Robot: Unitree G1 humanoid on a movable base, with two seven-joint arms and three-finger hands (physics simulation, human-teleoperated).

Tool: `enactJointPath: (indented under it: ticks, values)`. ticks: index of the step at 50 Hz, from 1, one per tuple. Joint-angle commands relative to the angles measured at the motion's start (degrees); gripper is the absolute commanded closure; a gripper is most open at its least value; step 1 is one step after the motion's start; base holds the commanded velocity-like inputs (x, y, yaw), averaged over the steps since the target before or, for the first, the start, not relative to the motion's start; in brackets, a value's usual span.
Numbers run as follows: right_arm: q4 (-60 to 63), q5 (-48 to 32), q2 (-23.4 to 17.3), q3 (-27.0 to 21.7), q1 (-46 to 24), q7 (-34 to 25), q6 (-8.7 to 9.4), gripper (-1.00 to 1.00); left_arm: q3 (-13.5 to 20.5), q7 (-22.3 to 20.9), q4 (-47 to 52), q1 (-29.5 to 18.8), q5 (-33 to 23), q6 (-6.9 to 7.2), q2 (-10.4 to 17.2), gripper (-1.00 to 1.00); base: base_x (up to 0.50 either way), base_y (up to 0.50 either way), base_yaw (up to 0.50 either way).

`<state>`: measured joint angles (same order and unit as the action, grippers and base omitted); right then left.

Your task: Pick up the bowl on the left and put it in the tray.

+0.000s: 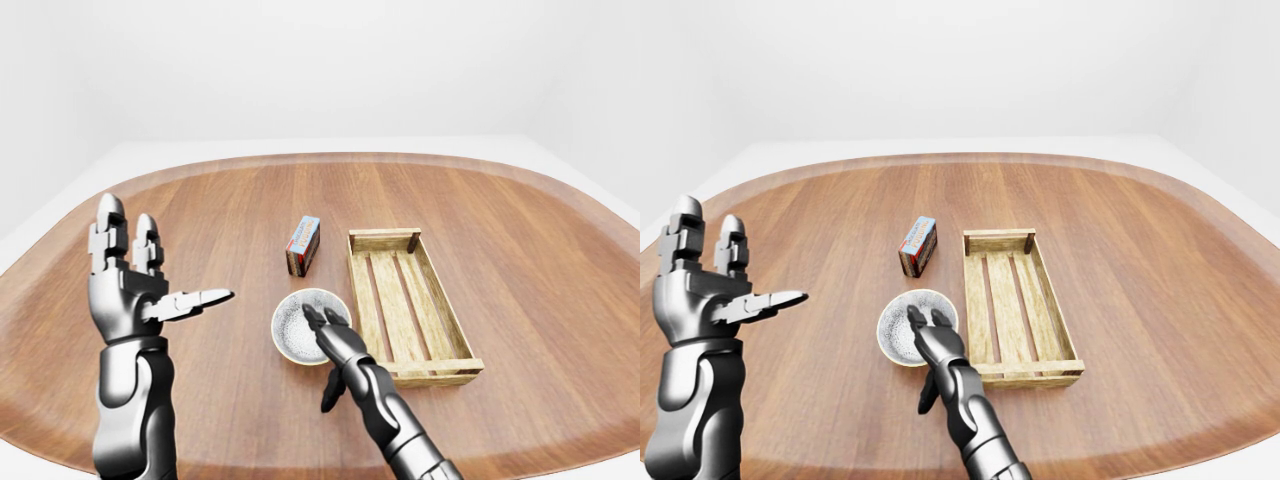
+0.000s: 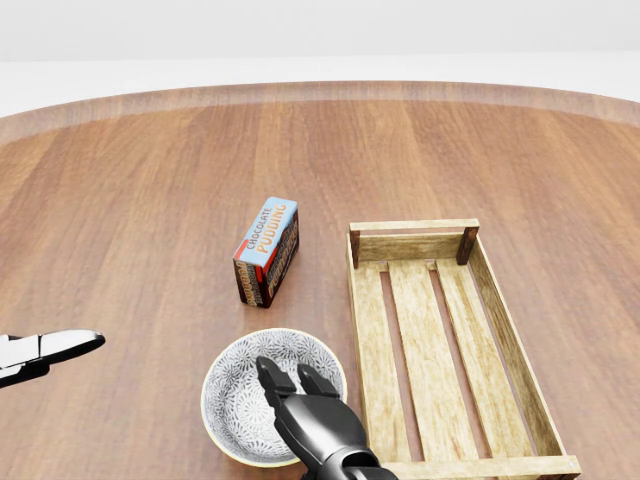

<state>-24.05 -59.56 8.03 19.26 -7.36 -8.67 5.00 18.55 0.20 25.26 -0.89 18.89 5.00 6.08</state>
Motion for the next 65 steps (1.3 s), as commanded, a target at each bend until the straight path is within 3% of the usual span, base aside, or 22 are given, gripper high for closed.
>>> enactJointPath:
  ticks: [1,32,34,35,36,37,38,39,65]
  values:
    - [-3.09,0.12,0.47,-0.43,-1.15,0.87,0.00,-1.00,0.07,-0.01,-0.25,-0.08,0.06,0.00,0.04,-1.00,0.00,0.00,0.00]
    - [-12.32,1.23,2.11,-1.25,-4.34,4.46,0.00,-0.99,0.12,0.13,-0.15,-0.16,0.30,0.00,0.16,-1.00,0.00,0.00,0.00]
    - [-13.14,1.38,2.21,-1.37,-4.69,4.78,0.00,-0.84,0.07,0.13,-0.22,-0.18,0.25,0.00,0.14,-1.00,0.00,0.00,0.00]
    - [-14.04,1.55,2.32,-1.43,-4.89,5.11,0.00,-0.48,0.03,0.12,-0.35,-0.23,0.21,0.00,0.13,-1.00,0.00,0.00,0.00]
    - [-14.54,1.68,2.35,-1.51,-5.04,5.28,0.00,-0.26,0.04,0.15,-0.24,-0.23,0.24,0.00,0.15,-1.00,0.00,0.00,0.00]
    - [-14.76,1.75,2.37,-1.54,-5.09,5.38,0.00,0.23,0.07,0.16,-0.30,-0.25,0.24,0.00,0.17,-1.00,0.00,0.00,0.00]
    - [-14.72,1.71,2.36,-1.51,-5.06,5.35,0.00,0.37,0.11,0.14,-0.36,-0.30,0.29,0.00,0.18,-1.00,0.00,0.00,0.00]
    - [-14.43,1.62,2.38,-1.43,-4.94,5.21,0.00,1.00,0.10,0.10,-0.62,-0.38,0.23,0.00,0.20,-1.00,0.00,0.00,0.00]
    - [-6.38,-1.90,3.37,1.04,-4.16,-1.31,0.00,1.00,0.00,0.07,-0.35,-0.24,0.34,0.00,0.16,-1.00,0.00,0.00,0.00]
